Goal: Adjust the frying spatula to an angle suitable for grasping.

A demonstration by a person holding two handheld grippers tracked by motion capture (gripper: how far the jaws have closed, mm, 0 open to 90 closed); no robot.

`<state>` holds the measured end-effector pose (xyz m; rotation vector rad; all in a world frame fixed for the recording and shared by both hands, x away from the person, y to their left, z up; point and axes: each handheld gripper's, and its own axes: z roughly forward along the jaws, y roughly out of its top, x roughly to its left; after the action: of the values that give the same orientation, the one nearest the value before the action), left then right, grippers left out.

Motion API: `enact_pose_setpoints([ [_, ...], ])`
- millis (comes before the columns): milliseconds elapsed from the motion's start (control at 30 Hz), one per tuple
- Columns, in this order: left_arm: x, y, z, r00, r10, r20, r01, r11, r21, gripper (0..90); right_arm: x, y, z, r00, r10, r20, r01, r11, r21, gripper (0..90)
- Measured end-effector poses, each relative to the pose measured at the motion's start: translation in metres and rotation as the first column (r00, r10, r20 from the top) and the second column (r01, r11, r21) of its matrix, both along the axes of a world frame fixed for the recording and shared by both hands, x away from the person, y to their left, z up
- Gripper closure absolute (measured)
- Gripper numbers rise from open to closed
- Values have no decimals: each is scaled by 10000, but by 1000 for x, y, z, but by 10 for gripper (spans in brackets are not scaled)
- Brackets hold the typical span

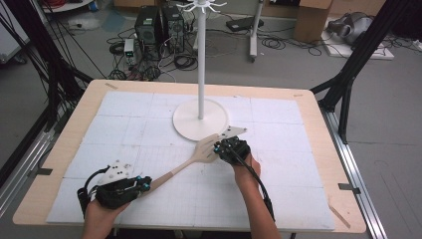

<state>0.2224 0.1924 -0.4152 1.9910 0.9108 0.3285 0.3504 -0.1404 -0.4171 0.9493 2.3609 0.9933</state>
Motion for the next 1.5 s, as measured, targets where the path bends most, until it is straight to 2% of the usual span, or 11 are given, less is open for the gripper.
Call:
enact_pose_setpoints([
  [33,0,0,0,10000,0,0,0,10000,0,846,0,0,0,10000,0,0,0,10000,0,841],
  [133,1,-4,-5,9996,-215,-169,222,9986,470,850,0,0,0,10000,12,-4,-12,10000,-1,841],
  [233,1,-6,-9,9993,-136,-347,159,9975,687,851,0,0,0,10000,-54,-41,54,10000,0,843],
  [333,2,-7,-12,9991,-58,-420,111,9919,1267,862,1,-1,0,9999,-113,-25,113,9999,33,850],
  [733,8,-4,-12,9976,654,-220,-619,9888,1362,873,-4,0,4,9998,-181,-18,181,9998,-90,847],
  [900,11,-5,-12,9942,1072,61,-1066,9796,1703,874,-7,1,7,9999,-132,-21,132,9994,-330,851],
  [933,13,-5,-12,9917,1277,139,-1281,9756,1783,874,-9,1,8,9998,-177,-69,174,9992,-369,851],
  [1033,16,-5,-12,9893,1450,175,-1458,9728,1800,874,-11,1,9,9998,-199,-84,195,9989,-420,852],
  [1200,23,-4,-13,9778,2049,445,-2096,9594,1888,857,-18,0,12,9988,-391,-286,381,9987,-340,853],
  [1267,25,-4,-13,9745,2186,499,-2240,9572,1833,836,-19,0,12,9984,-438,-353,427,9986,-299,854],
  [1500,42,0,-14,9509,2992,797,-3091,9322,1883,779,-30,-5,13,9970,-479,-604,484,9988,74,855],
])
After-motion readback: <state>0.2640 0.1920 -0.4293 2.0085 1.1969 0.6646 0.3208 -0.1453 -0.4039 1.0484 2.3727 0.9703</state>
